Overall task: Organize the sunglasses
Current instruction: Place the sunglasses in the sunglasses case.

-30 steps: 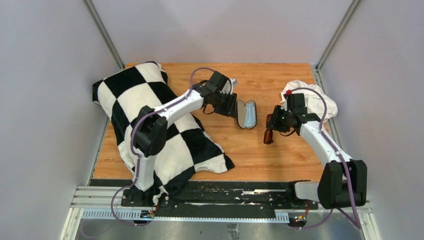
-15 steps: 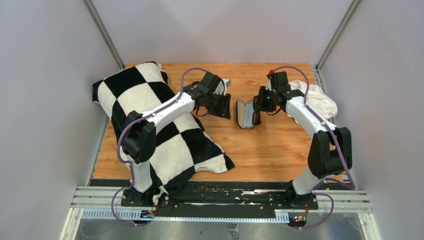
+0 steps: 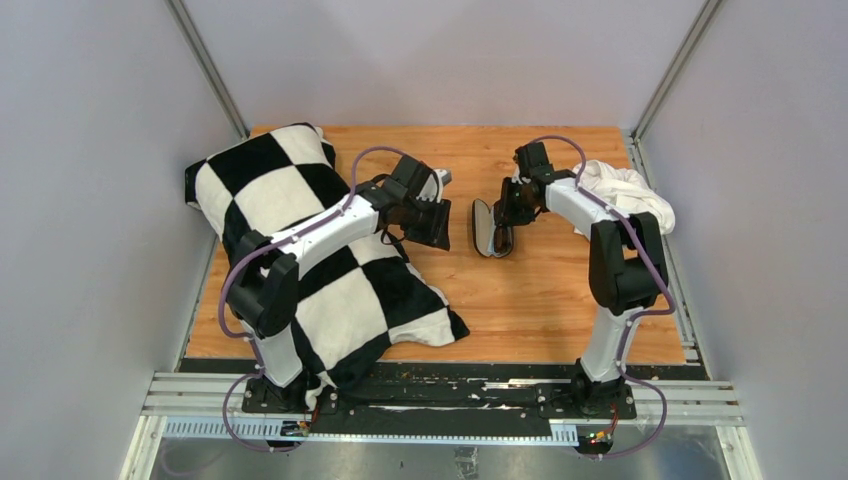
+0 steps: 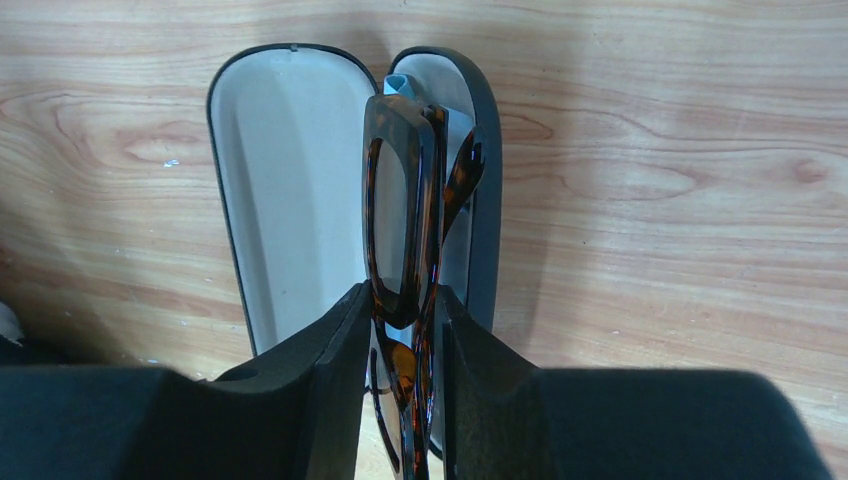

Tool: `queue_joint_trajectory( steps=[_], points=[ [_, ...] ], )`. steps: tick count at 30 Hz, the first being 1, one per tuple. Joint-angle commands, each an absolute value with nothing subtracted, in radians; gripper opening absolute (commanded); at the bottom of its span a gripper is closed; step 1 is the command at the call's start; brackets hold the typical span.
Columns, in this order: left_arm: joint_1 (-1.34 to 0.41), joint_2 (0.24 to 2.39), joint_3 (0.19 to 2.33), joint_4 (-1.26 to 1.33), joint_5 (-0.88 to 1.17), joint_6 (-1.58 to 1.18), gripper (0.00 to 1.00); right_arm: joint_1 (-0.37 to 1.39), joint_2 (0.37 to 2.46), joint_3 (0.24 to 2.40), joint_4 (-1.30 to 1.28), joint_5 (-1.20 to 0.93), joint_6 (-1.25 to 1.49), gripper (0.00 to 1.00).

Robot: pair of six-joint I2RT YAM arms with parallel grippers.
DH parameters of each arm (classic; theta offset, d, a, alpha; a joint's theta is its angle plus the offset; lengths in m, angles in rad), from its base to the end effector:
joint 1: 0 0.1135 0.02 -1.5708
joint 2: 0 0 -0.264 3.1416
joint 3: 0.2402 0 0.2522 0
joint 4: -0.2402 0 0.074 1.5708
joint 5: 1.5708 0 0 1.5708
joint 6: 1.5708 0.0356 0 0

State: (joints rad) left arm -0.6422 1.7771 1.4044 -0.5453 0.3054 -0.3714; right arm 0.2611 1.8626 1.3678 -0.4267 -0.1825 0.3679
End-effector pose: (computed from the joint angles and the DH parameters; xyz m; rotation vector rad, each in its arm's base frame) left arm 0.3056 -0.2420 0.2528 0.4865 2.5648 -0.7791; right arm 0.3905 0.1110 0.2160 0.0574 2.5371 0.4848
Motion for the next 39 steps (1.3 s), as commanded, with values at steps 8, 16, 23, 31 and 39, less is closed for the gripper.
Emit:
queue_joint_trajectory(
  steps=[8,16,23,31,39],
  points=[
    [-0.635,1.725,1.382,-0.513,0.299,-0.373,0.46,0.276,1.915,1.371,-0.421,-0.138,0.350,0.31],
    [-0.635,1.721,1.381,-0.521,0.296,-0.373,0.46,0.277,1.934,1.360,-0.416,-0.125,0.351,0.33],
    [-0.635,1.714,1.370,-0.520,0.298,-0.373,0.46,0.276,1.943,1.358,-0.411,-0.128,0.350,0.42],
    [-0.635,1.712,1.370,-0.523,0.300,-0.373,0.46,0.276,1.921,1.349,-0.411,-0.129,0.352,0.45],
    [-0.636,1.710,1.367,-0.521,0.326,-0.368,0.46,0.276,1.858,1.319,-0.408,-0.136,0.364,0.46]
  ],
)
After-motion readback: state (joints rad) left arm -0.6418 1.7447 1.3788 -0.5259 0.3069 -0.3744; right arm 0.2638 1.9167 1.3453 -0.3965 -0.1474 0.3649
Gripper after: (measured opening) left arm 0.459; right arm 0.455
